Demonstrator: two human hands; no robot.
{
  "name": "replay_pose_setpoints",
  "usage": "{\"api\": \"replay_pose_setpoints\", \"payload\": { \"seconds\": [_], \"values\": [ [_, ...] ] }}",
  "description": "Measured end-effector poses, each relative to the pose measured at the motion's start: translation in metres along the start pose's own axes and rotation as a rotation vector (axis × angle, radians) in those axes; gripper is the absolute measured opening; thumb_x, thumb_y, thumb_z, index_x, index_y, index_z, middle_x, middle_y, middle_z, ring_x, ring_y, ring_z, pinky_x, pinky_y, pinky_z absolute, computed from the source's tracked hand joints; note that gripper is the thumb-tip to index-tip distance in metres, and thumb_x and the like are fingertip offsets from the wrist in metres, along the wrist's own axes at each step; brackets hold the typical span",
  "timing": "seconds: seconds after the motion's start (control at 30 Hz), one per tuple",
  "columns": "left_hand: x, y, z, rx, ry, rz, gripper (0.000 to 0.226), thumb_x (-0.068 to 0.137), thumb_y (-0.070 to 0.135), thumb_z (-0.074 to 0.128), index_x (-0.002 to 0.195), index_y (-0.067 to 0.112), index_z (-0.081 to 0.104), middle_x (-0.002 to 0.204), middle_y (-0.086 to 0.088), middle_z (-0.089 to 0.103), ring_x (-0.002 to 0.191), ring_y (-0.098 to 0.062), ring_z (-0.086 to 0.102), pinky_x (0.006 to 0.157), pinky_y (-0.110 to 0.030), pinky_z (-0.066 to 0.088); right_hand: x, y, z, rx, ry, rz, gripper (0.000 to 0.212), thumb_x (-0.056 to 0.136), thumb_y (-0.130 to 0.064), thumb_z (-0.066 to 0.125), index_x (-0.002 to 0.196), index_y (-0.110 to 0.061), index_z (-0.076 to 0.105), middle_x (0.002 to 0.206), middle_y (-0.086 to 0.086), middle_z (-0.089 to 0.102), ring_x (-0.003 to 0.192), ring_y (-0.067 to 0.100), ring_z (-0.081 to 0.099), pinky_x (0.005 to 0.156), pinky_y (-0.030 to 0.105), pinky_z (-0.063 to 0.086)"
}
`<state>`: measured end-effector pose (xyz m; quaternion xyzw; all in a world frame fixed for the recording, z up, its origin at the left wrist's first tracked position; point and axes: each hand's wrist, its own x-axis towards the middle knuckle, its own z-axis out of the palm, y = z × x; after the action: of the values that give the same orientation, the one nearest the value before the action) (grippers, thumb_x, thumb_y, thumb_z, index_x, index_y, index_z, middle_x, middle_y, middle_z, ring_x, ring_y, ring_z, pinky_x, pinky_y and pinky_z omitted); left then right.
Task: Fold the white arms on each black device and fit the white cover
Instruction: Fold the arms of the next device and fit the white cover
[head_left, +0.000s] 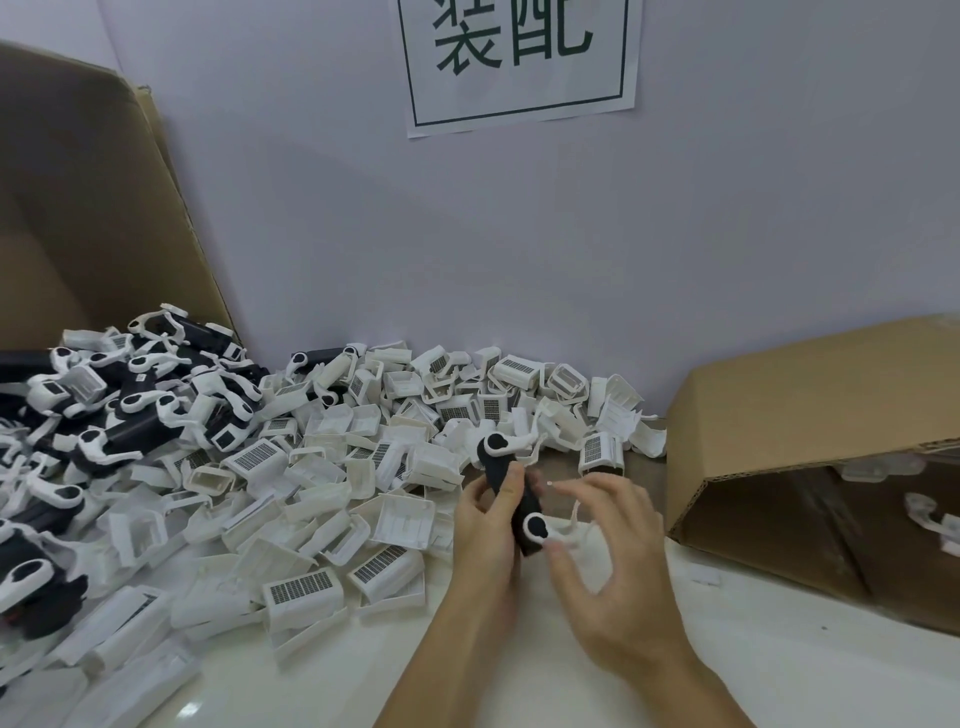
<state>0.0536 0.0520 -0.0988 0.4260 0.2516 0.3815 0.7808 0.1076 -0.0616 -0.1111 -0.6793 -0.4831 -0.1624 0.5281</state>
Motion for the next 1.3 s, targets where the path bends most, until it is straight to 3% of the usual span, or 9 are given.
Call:
{"api": "replay_pose_setpoints", "payload": {
  "seconds": [0.07,0.17,0.37,0.5,0.67,0.87,1.07,1.2,1.3],
  "values": [
    [0.002,-0.003,0.002,0.119,0.082,0.060,0.052,0.082,0.029,0.077,0.120,-0.002,0.057,0.099,-0.013,0.075,0.092,-0.026,0.072,0.090,-0.043,0.057,-0.001,-0.001,0.006,-0.126,-0.055,-0.054,0.045,0.082,-0.041,0.060,0.126,-0.031,0.061,0.123,-0.017,0.054,0.119,-0.001,0.047,0.096,0.028,0.030],
    [0.000,-0.001,0.005,0.198,0.133,0.074,0.069,0.069,0.044,0.082,0.121,0.007,0.055,0.109,-0.010,0.072,0.101,-0.024,0.071,0.098,-0.045,0.053,0.000,0.002,0.009,-0.181,-0.088,-0.027,0.047,0.082,-0.036,0.067,0.129,-0.031,0.061,0.119,-0.021,0.061,0.112,-0.005,0.051,0.092,0.029,0.029],
    [0.000,0.000,0.003,0.099,0.017,0.056,0.034,0.089,0.021,0.072,0.116,0.005,0.060,0.105,-0.014,0.073,0.091,-0.026,0.073,0.079,-0.034,0.057,0.005,0.008,0.004,0.219,0.044,0.282,0.038,0.095,-0.015,0.064,0.113,-0.048,0.061,0.104,-0.033,0.068,0.106,-0.011,0.060,0.088,0.008,0.044],
    [-0.002,-0.003,0.004,0.235,-0.001,0.134,0.026,0.086,0.019,0.075,0.103,0.007,0.060,0.074,-0.001,0.075,0.071,-0.014,0.071,0.076,-0.035,0.058,0.009,0.011,-0.001,0.463,0.058,0.437,0.033,0.098,-0.008,0.058,0.102,-0.039,0.069,0.097,-0.019,0.075,0.096,0.002,0.070,0.075,0.010,0.050],
    [-0.002,-0.003,0.004,0.186,-0.013,0.093,0.027,0.082,0.025,0.077,0.094,0.005,0.064,0.082,-0.010,0.076,0.075,-0.019,0.072,0.068,-0.028,0.056,0.009,0.010,-0.001,0.515,0.047,0.485,0.028,0.099,-0.011,0.056,0.107,-0.034,0.069,0.100,-0.015,0.076,0.096,0.002,0.069,0.074,0.010,0.049],
    [-0.009,-0.009,0.009,0.145,-0.136,-0.074,0.053,0.092,0.048,0.053,0.114,0.004,0.070,0.108,-0.025,0.071,0.109,-0.042,0.066,0.101,-0.053,0.049,0.011,0.005,-0.005,0.551,-0.030,0.500,0.032,0.100,-0.012,0.054,0.109,-0.039,0.069,0.104,-0.020,0.075,0.099,-0.005,0.067,0.076,0.010,0.048],
    [0.001,-0.012,0.004,0.207,0.084,0.053,0.043,0.105,0.045,0.040,0.100,0.014,0.069,0.091,-0.013,0.076,0.072,-0.021,0.068,0.054,-0.022,0.048,0.008,0.012,0.001,0.424,0.084,0.582,0.032,0.101,-0.010,0.052,0.104,-0.034,0.072,0.090,-0.013,0.075,0.090,0.000,0.066,0.076,0.025,0.047],
    [0.000,-0.008,0.005,0.233,0.119,0.216,0.042,0.105,0.036,0.043,0.079,0.014,0.067,0.065,0.000,0.069,0.056,-0.012,0.061,0.047,-0.019,0.044,0.024,0.012,0.003,0.329,0.131,0.629,0.036,0.097,-0.002,0.052,0.097,-0.033,0.070,0.081,-0.007,0.073,0.083,0.008,0.068,0.075,0.024,0.049],
    [0.003,-0.009,0.004,0.290,0.112,0.253,0.043,0.106,0.033,0.044,0.072,0.014,0.064,0.063,0.003,0.064,0.064,-0.021,0.063,0.057,-0.041,0.054,0.057,0.016,0.006,0.231,0.175,0.642,0.025,0.099,-0.010,0.049,0.106,-0.022,0.070,0.086,0.000,0.072,0.083,0.019,0.067,0.074,0.030,0.052]
  ]
}}
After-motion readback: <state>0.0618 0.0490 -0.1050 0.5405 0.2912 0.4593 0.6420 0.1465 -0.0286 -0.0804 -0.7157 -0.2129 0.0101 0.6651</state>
